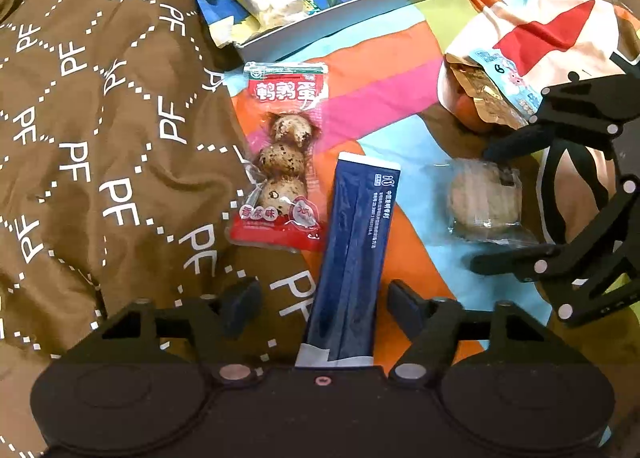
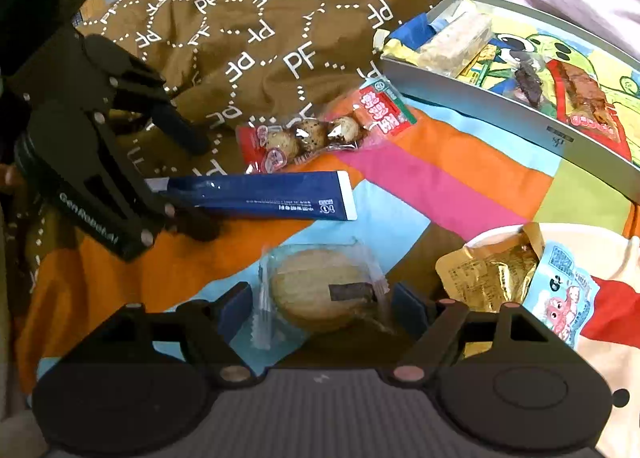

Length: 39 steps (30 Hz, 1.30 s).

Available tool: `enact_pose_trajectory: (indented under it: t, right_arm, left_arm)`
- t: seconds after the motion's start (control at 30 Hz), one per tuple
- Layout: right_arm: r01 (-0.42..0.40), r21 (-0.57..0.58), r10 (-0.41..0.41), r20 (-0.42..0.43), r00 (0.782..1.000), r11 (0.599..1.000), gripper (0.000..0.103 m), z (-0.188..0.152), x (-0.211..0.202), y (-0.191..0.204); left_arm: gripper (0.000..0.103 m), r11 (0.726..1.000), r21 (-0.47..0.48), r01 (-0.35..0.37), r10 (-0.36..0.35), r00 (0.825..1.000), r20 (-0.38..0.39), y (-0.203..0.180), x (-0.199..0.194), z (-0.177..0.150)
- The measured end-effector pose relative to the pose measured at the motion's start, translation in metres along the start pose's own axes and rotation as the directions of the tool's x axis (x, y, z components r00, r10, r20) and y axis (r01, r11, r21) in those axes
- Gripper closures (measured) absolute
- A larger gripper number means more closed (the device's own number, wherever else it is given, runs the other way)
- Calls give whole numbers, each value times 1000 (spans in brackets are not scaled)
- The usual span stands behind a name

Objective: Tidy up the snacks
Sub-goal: 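Close the left tool on the blue tube pack while the right tool grips the round biscuit, then carry the tube pack and biscuit into the grey tray and lower them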

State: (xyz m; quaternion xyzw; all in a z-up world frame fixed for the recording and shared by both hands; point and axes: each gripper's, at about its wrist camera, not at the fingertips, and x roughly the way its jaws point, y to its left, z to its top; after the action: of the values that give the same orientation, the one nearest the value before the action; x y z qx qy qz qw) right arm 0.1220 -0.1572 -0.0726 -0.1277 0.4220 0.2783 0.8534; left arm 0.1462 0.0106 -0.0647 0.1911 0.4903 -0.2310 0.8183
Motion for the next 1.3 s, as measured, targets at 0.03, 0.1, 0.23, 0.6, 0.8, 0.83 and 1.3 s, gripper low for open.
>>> enact_pose_trajectory:
  t: [0.03,0.1,0.23,0.6,0.8,0.83,1.3]
  right_arm:
    - [0,9,0,3,1000,1000,20,0,0,-1]
    - [5,28,-6,16,1000,1000,20,0,0,-2]
    - [3,50,-5,30,1000,999,20,0,-2,-5]
    - [60,-29,-59,22,998,998,36,-6,1,15]
    - [139,-142,-133,48,990,980,39,-12,-1,34]
    - [168,-183,-160,57,985,969,39,-14,-2,39]
    - [406,-469,-356,195,914,784,40,-32,-13,77]
  left_arm:
    - [43,1000,-1,7,-7,1000,2,0,0,0]
    - [50,1000,-16,24,-23,1000,12,0,-1,1]
    - [61,994,-90,66,-64,998,21,6,0,2]
    - [71,928,-350,129,-115,992,59,15,3,0]
    - [76,881,-451,140,-118,990,77,15,0,-5]
    - [77,872,-466,152,-131,988,79,16,0,-6]
    - [79,823,-509,253,-206,967,149,18,-7,-4]
